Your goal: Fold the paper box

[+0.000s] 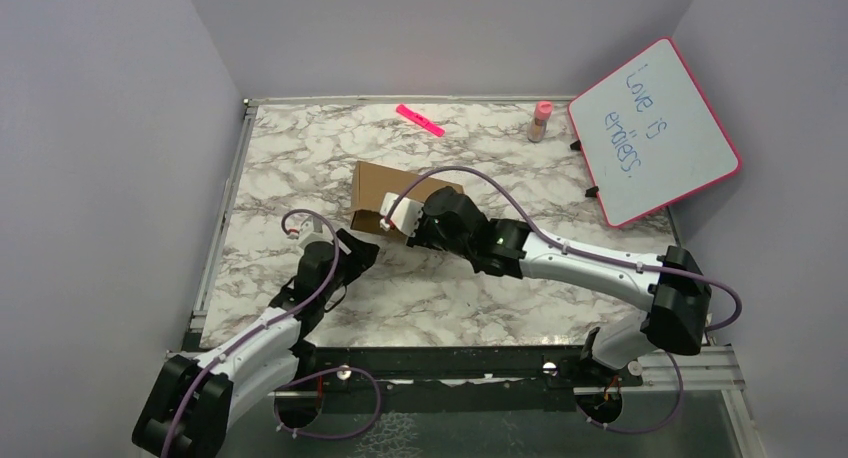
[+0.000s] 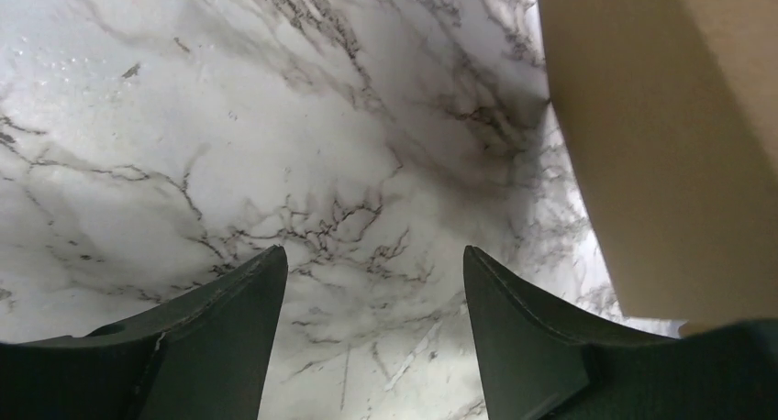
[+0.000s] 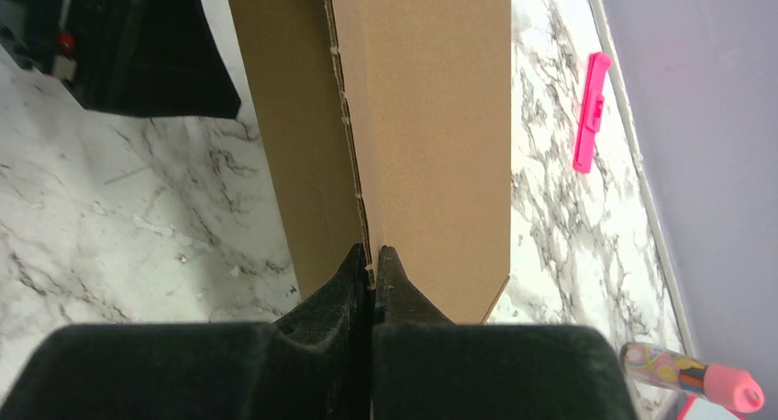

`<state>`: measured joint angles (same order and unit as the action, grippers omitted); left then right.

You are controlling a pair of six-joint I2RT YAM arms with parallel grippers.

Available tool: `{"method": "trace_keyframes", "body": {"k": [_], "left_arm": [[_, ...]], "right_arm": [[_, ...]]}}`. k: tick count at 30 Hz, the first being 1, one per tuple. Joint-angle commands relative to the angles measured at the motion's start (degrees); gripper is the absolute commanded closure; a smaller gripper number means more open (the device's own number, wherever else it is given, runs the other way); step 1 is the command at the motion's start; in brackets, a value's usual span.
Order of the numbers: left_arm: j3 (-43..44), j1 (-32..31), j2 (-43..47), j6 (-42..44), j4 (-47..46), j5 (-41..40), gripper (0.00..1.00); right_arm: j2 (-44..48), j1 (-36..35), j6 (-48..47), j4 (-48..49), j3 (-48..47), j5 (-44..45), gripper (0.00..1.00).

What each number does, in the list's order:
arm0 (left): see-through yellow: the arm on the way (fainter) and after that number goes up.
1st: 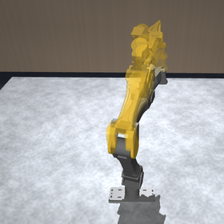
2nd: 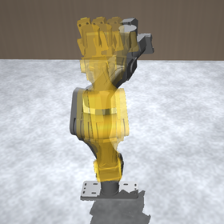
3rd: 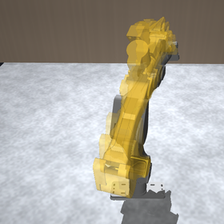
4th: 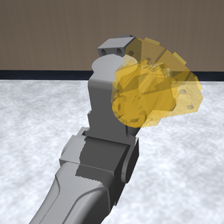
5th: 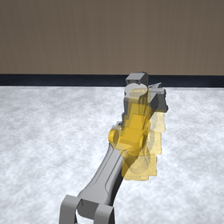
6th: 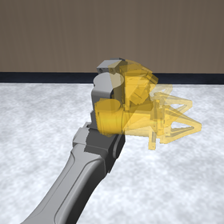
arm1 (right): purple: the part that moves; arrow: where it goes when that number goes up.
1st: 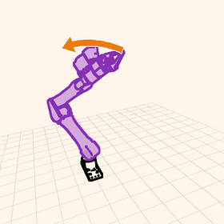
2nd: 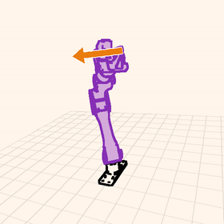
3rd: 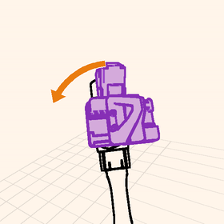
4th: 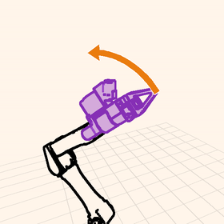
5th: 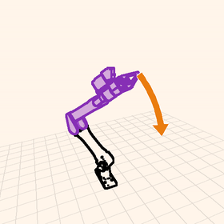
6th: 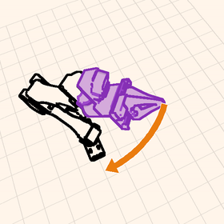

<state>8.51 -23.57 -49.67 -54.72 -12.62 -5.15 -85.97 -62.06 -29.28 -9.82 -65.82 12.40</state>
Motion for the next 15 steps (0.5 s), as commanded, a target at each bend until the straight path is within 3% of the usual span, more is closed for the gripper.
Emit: {"method": "trace_keyframes", "body": {"k": [1, 15], "left_arm": [[-0.8, -2.1, -0.3, -4.6, -10.1, -5.8, 0.28], [2.7, -5.4, 6.7, -8.4, -10.1, -4.4, 0.28]], "right_arm": [[1.4, 0.0, 4.9, -5.5, -4.5, -4.9, 0.99], [-3.6, 0.8, 10.5, -21.0, -18.8, -10.4, 0.99]]}}
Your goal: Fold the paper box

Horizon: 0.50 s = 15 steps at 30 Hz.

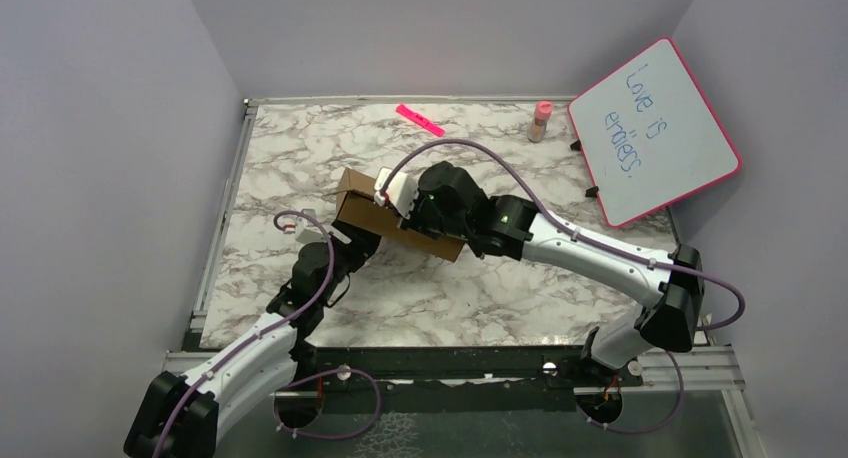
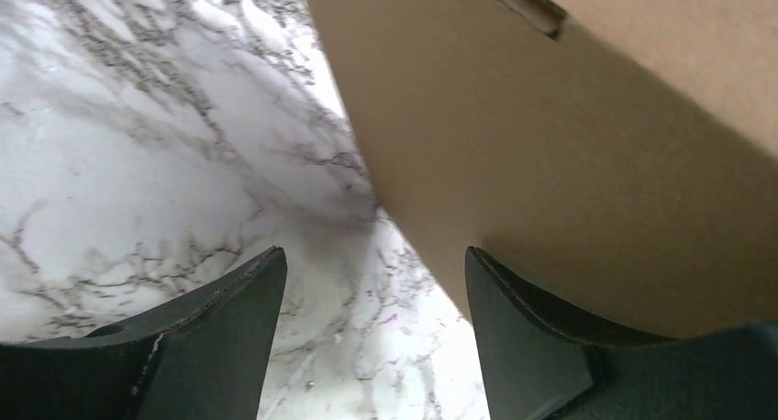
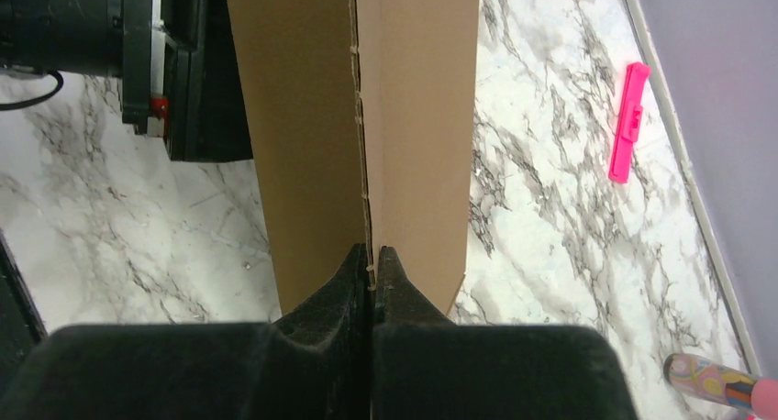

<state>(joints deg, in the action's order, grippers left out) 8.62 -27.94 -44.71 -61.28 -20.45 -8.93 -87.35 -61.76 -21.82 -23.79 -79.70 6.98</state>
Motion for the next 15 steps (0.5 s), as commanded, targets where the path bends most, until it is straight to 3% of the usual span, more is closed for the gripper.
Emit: {"method": "trace_keyframes", "body": {"k": [1, 15], "left_arm": [[2.8, -1.4, 1.9, -2.0, -2.3, -0.5, 0.28], [4.6, -3.6, -3.4, -3.1, -2.6, -1.4, 0.27]], "right_arm": [[-3.1, 0.9, 3.2, -8.2, -6.0, -5.7, 0.99], [-13.0, 11.0, 2.7, -15.3, -15.1, -19.1, 0.99]]}}
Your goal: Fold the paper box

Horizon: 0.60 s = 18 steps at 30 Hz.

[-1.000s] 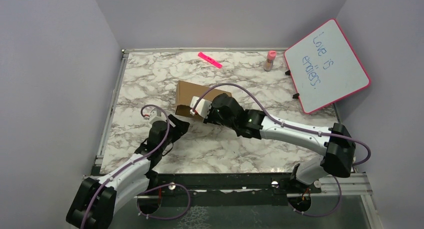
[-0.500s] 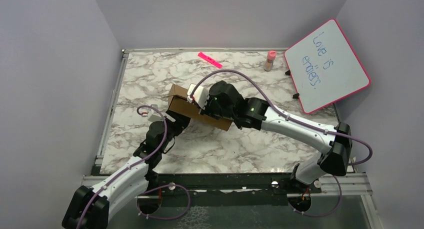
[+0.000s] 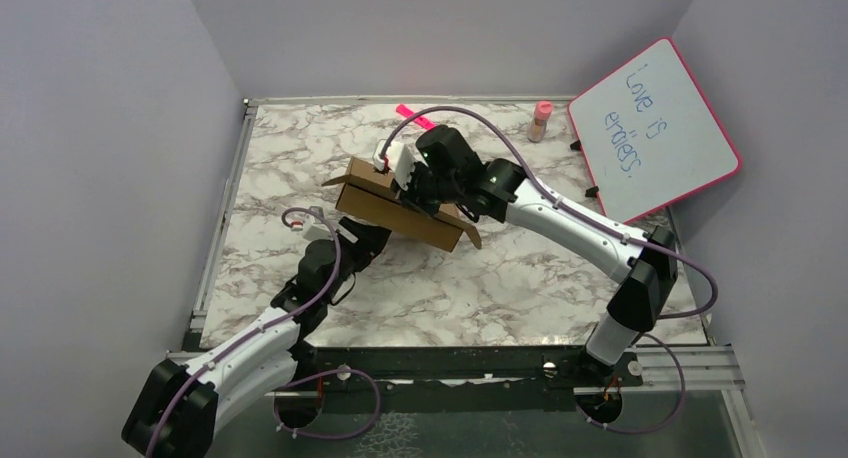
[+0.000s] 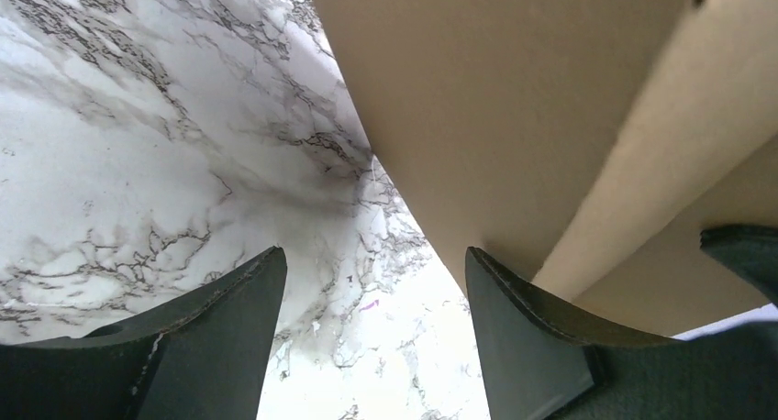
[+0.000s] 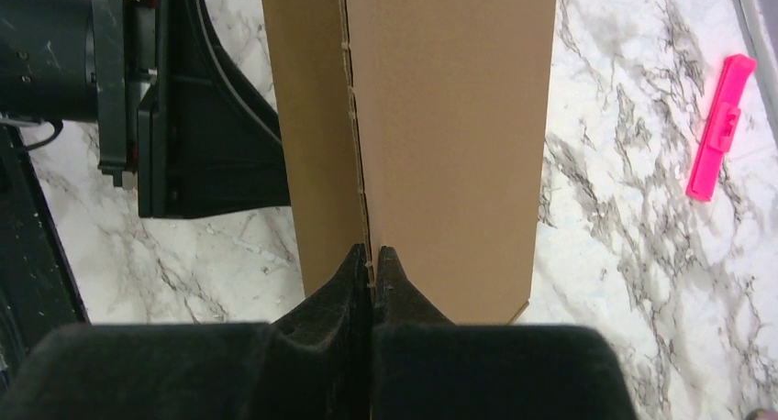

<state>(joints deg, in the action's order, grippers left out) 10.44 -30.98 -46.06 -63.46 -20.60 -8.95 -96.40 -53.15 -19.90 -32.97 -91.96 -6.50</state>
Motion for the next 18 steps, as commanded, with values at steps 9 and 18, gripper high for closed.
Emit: {"method": "trace_keyframes", "body": {"k": [9, 18], "left_arm": [[4.9, -1.3, -5.5, 0.6, -3.8, -2.6, 0.27], [7.5, -1.5, -9.5, 4.4, -6.0, -5.9, 0.29]], "right_arm": [[-9.1, 4.9, 0.9, -11.5, -9.8, -11.9, 0.98], [-12.9, 6.7, -0.5, -10.8, -12.1, -12.5, 0.95]]}}
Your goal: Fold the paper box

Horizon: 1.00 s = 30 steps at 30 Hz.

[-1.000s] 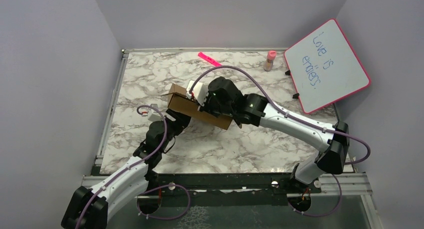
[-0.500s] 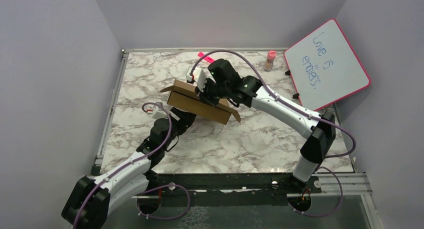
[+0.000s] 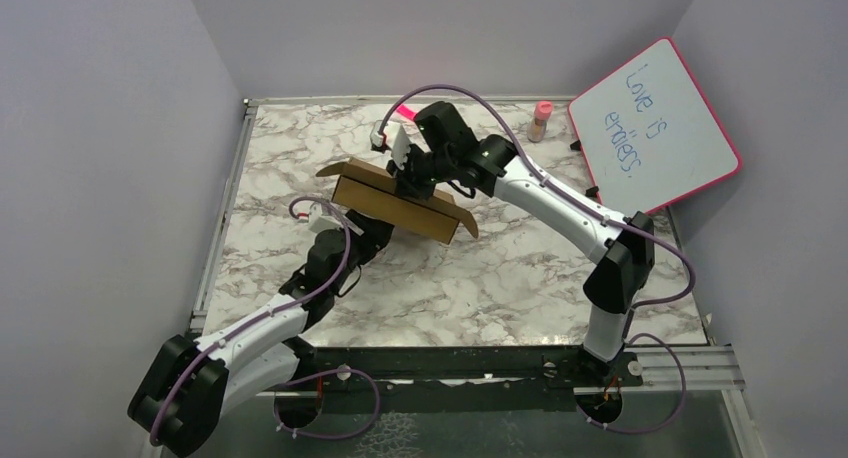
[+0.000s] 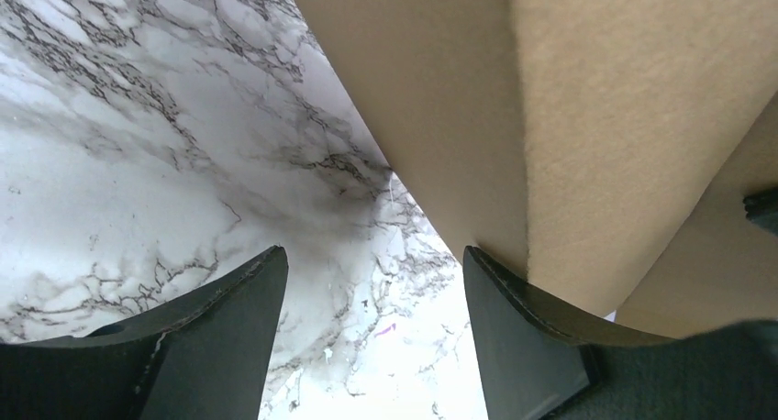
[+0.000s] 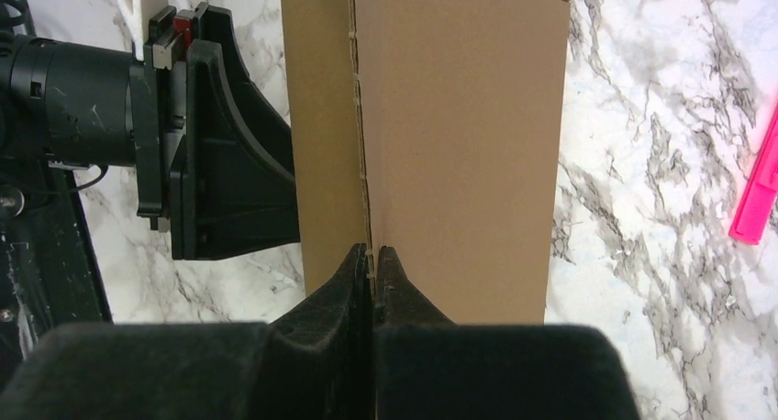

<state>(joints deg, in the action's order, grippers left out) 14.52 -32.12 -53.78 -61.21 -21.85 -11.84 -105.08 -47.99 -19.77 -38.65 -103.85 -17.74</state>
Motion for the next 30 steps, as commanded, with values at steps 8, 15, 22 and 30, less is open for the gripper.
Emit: {"method": "trace_keyframes", "body": {"k": [8, 15, 22, 30], "left_arm": [[9.6, -0.4, -9.1, 6.8, -6.5, -3.7, 0.29], [12.1, -0.4, -13.0, 8.3, -7.1, -5.8, 0.29], [14.3, -0.3, -14.6, 13.3, -7.0, -6.1, 0.29], [17.8, 1.9, -14.1, 17.0, -3.7, -3.9, 0.30]], "right_arm": [[-8.5, 7.3, -2.1, -6.7, -7.7, -6.8, 0.91], [-10.8, 10.1, -2.5, -5.5, -8.4, -8.5, 0.83], [-10.8, 13.3, -1.9, -2.4, -6.8, -7.9, 0.76], [-11.0, 16.5, -1.8, -0.6, -7.9, -5.3, 0.75]]}}
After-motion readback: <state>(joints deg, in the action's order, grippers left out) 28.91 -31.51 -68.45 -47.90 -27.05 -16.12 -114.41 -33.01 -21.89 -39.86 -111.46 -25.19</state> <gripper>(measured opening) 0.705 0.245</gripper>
